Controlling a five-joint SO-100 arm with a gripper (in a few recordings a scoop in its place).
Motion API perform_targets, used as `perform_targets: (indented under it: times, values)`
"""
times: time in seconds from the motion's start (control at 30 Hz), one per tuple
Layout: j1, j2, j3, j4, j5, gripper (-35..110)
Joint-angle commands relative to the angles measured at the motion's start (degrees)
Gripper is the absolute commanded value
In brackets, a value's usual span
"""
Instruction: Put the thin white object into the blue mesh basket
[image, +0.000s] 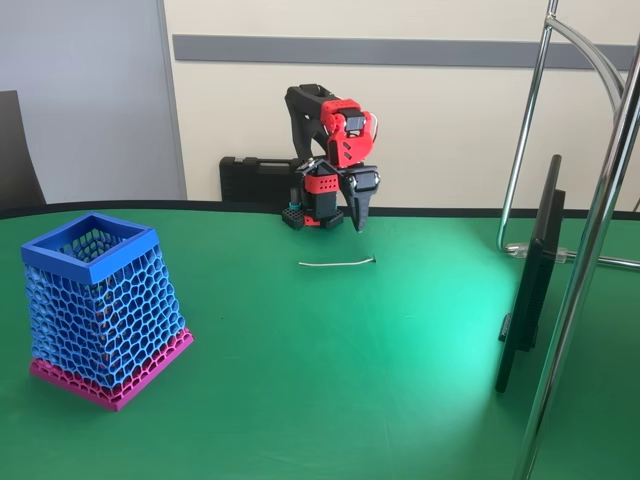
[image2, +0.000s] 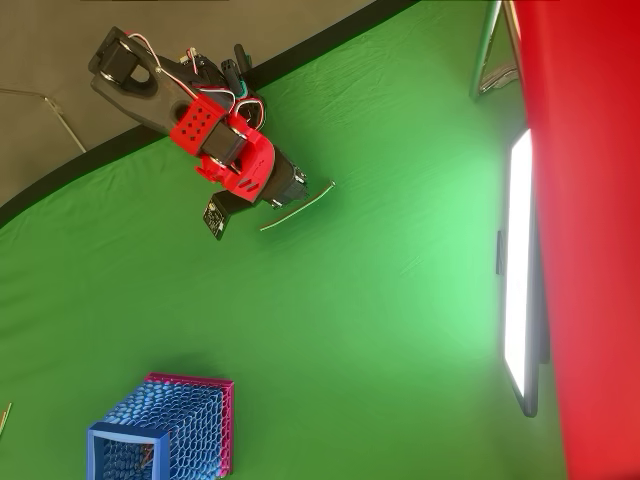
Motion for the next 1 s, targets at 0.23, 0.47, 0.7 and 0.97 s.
perform_targets:
  times: [0.23,0.47,0.7,0.97]
  values:
    - [0.1,-4.8,-2.5,0.1,2.5,11]
    - [1.3,-10.1,-4.5,-0.9,1.5,11]
    - [1.0,-15.7,-7.3,-1.4,0.9,12]
    - [0.4,-21.6,-9.1,-3.2,0.7,13]
